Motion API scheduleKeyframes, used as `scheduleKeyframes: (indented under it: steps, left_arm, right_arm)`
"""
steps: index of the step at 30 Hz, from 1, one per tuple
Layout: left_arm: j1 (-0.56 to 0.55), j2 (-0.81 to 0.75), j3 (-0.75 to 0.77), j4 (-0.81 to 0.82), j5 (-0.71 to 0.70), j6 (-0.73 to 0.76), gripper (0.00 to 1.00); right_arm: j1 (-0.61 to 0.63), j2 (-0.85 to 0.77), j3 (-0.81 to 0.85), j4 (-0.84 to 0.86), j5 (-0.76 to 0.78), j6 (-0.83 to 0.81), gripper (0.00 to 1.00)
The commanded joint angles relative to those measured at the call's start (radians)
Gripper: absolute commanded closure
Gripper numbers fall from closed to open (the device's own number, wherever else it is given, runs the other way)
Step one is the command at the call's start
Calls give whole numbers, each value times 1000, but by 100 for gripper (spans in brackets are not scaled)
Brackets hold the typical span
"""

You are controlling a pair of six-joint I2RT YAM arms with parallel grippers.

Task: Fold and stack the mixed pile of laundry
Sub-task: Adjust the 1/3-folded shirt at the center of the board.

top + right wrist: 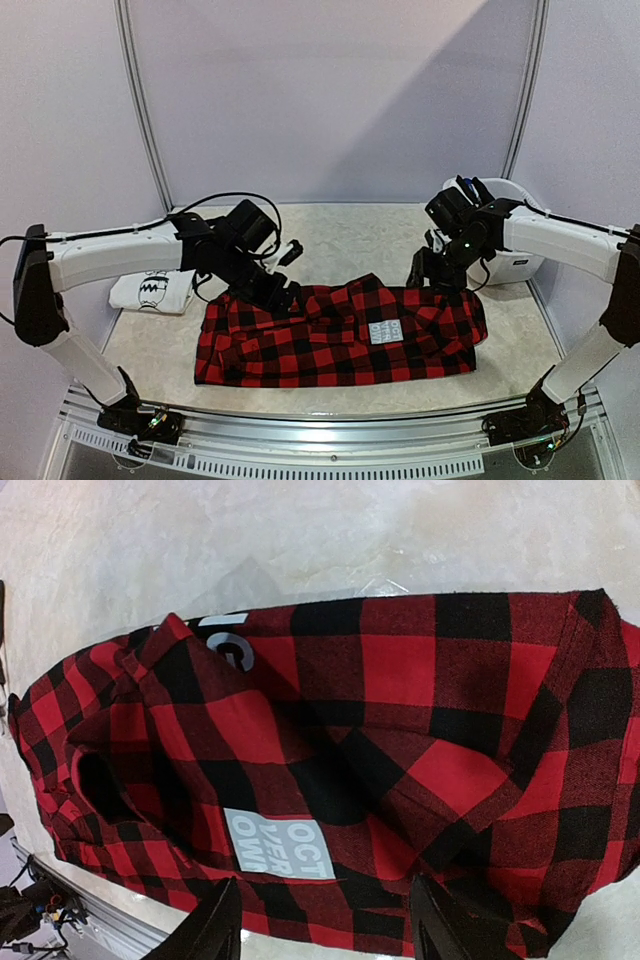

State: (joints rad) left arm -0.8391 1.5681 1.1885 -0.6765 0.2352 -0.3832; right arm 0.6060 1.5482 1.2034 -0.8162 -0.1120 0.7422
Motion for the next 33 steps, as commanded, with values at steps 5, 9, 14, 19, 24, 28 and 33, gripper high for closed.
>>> scheduleKeyframes:
  steps: [5, 9, 14, 19, 24, 28, 33]
  left_arm:
    - [-99, 146, 101, 10, -44, 12, 18]
    - [-118, 212, 152, 4, -52, 13, 18]
    - [-130, 297, 210, -18, -63, 21, 18]
    - [-140, 367, 271, -35, -76, 24, 18]
    - [-147, 434, 337, -55, -76, 32, 18]
    - [-156, 489, 380, -82, -83, 46, 19]
    - [-171, 520, 423, -123, -98, 57, 20]
  right_arm:
    - [-51, 25, -39, 61, -66, -62, 43]
    - [-77, 56, -58, 81, -97, -83, 43]
    - [-104, 90, -87, 102, -126, -112, 43]
    - [-122, 113, -114, 112, -145, -135, 43]
    - [-135, 136, -123, 122, -165, -148, 43]
    - [-137, 156, -119, 131, -176, -155, 44]
    - [-137, 172, -110, 132, -188, -158, 44]
